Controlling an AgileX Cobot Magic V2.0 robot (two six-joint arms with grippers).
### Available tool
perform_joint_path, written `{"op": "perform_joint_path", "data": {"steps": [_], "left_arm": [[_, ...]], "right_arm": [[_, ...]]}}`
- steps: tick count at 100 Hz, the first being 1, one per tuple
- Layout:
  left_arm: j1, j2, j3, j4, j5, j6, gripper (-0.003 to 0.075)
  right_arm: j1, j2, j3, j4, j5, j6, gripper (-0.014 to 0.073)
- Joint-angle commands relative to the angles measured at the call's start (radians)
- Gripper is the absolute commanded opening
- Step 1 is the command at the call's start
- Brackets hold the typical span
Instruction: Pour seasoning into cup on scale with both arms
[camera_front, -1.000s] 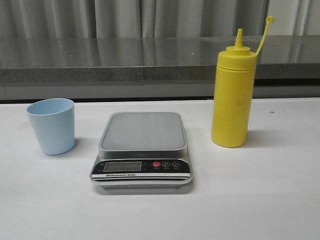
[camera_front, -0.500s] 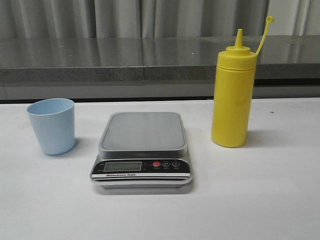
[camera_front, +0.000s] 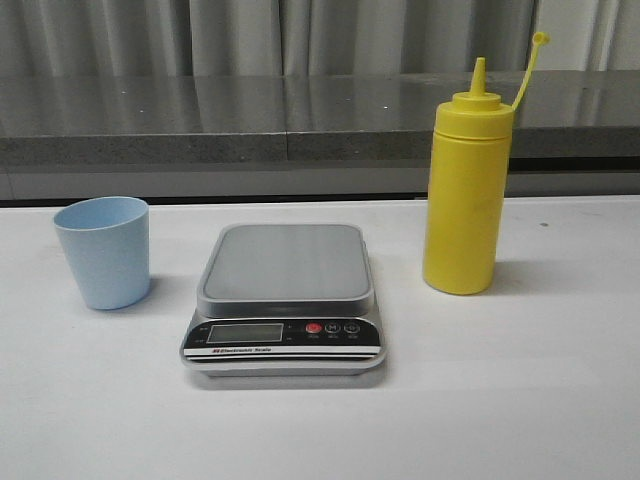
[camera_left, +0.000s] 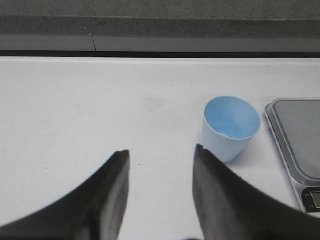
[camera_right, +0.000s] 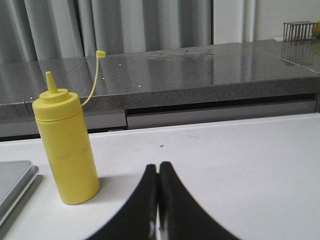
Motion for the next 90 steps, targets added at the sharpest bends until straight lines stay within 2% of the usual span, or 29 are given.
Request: {"op": "perform_joint_path", "data": {"steps": [1, 24, 47, 69, 90], "left_arm": [[-0.005, 0.082, -0.083, -0.005, -0.064, -0.006, 0.0442], [-0.088, 0.317, -0.259, -0.007, -0.015, -0.006, 0.0441], [-0.165, 0.578, -0.475, -0.007, 0.152, -0.006, 0.0441], [-0.174, 0.782, -0.646, -0.009, 0.289, -0.006, 0.0441], [-0.174, 0.917, -0.749, -0.009, 0.311, -0.006, 0.0441]], "right_arm": [[-0.006, -0.021, -0.017, -0.009, -0.085, -0.008, -0.0058], [-0.006, -0.021, -0.017, -0.009, -0.086, -0.008, -0.0058], [-0.006, -0.021, -0.017, -0.009, -0.086, -0.008, -0.0058], [-0.006, -0.021, -0.017, -0.009, -0.086, -0.008, -0.0058], [-0.006, -0.021, -0.017, -0.009, -0.086, -0.008, -0.0058]]}}
